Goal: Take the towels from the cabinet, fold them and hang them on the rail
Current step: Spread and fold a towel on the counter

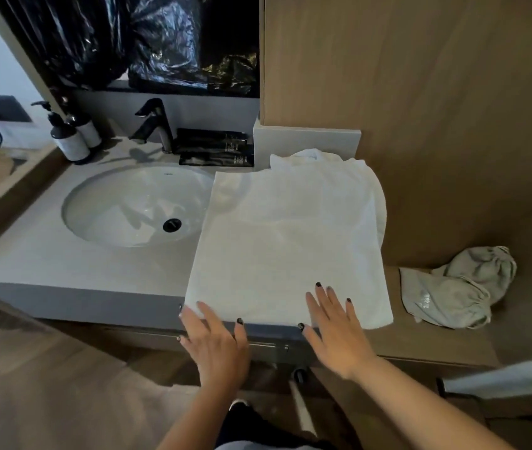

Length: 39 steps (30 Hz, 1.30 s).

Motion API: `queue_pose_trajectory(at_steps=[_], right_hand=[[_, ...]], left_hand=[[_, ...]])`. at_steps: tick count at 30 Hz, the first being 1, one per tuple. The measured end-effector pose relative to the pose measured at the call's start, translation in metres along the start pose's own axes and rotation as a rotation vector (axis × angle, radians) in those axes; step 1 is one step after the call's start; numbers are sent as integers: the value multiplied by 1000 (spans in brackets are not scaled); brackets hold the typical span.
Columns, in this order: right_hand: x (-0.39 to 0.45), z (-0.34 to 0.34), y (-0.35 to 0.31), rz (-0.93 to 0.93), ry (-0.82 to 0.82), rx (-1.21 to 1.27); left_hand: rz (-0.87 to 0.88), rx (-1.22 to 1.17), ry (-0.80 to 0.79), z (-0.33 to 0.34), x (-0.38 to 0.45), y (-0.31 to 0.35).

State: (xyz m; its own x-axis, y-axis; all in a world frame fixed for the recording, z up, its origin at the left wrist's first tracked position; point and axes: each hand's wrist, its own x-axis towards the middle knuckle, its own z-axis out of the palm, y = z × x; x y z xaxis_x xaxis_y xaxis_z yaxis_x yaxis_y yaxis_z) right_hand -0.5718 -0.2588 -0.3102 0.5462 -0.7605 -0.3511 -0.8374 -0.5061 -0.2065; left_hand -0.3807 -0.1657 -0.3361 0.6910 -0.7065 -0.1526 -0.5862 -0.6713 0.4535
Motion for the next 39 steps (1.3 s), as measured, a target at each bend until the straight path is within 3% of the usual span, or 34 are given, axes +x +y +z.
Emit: queue_pose_trajectory(at_steps=[3, 5, 7, 8, 10, 12, 17, 23, 29, 39], right_hand=[[-16, 15, -7, 36, 94, 279], [-24, 29, -24, 109, 306, 636], [-27, 35, -51, 296, 491, 972], [-26, 34, -65, 420, 506, 1140], [-15, 33, -90, 651, 403, 1479], [-1, 34, -110, 759, 235, 1825], [23, 34, -143, 646, 87, 2365], [43, 29, -159, 608, 117, 2510], [48, 17, -142, 858, 512, 2418], [14, 5, -71, 1027, 807, 2269]], left_hand=[[-468, -669, -94, -7, 4, 1], [-700, -1036, -281, -10, 17, 0], [-738, -1274, -428, -18, 26, -2], [-734, -1328, -453, -20, 30, -1], [-728, -1412, -473, -24, 34, -1], [-731, -1445, -518, -32, 34, 1], [-763, -1523, -659, -52, 37, -9], [-717, -1496, -667, -57, 43, -17], [-704, -1387, -547, -55, 52, -31], [-615, -1307, -439, -72, 63, -61]])
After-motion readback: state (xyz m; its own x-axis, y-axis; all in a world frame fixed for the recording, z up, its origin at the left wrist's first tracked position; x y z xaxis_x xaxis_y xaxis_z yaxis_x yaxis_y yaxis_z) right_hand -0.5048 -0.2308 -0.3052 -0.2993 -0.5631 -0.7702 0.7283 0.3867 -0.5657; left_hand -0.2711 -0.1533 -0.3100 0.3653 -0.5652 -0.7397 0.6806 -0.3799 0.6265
